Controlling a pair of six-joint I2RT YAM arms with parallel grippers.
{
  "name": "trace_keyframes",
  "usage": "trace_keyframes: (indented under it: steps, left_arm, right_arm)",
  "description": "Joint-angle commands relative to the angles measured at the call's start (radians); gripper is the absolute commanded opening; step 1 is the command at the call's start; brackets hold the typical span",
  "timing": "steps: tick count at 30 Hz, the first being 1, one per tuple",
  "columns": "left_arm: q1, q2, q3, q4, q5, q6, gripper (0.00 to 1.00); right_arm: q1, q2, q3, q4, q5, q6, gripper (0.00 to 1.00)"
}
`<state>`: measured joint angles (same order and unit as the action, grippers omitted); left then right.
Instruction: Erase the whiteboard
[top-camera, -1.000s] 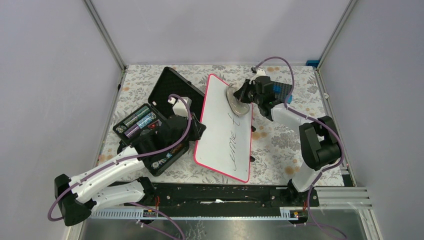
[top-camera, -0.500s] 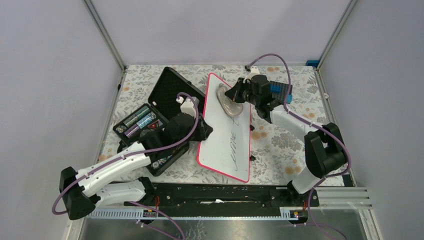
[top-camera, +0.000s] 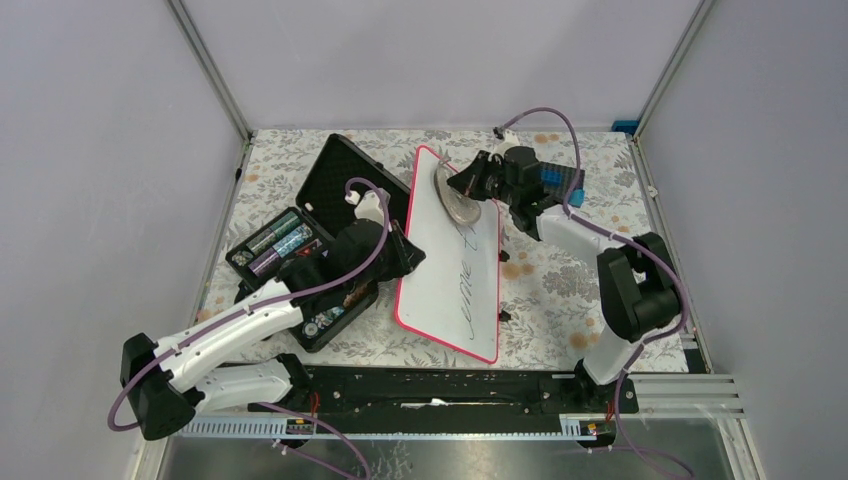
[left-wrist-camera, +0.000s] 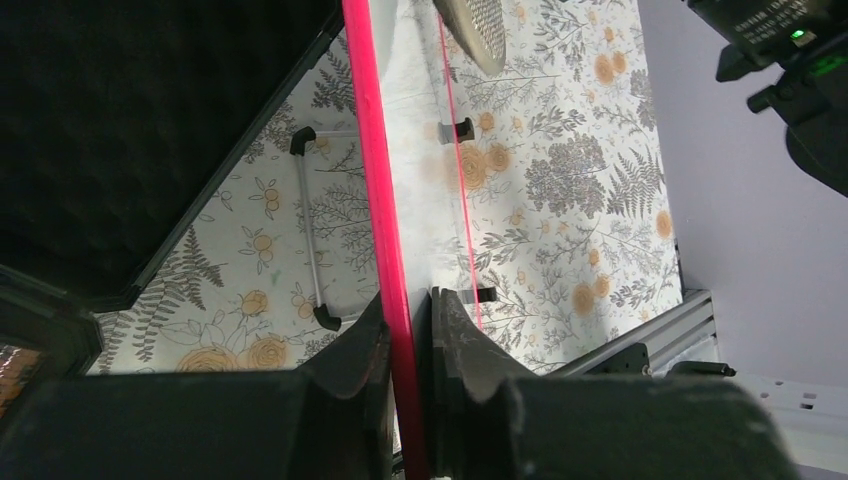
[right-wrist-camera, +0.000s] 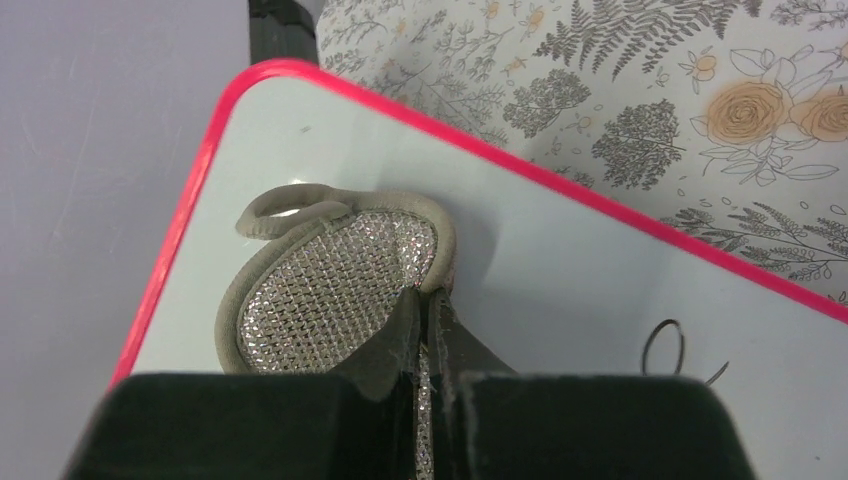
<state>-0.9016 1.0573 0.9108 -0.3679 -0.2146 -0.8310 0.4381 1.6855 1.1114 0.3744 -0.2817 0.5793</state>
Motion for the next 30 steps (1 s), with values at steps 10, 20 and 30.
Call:
trace_keyframes:
  steps: [10,20,30]
  left_arm:
    - [-0.011,0.023,0.007,-0.131,0.054,0.236,0.0]
    - [-0.008,0.03,-0.016,-0.11,0.067,0.272,0.0]
    - [-0.008,0.039,-0.032,-0.095,0.079,0.299,0.0]
  right_arm:
    - [-0.173,0.107,-0.218,-0.003,0.029,0.025,0.0]
    - [-0.034,0.043,-0.053,-0.039,-0.044,0.045,0.0]
    - [-0.024,0.089,-0.001,0.01,0.028,0.049,0.0]
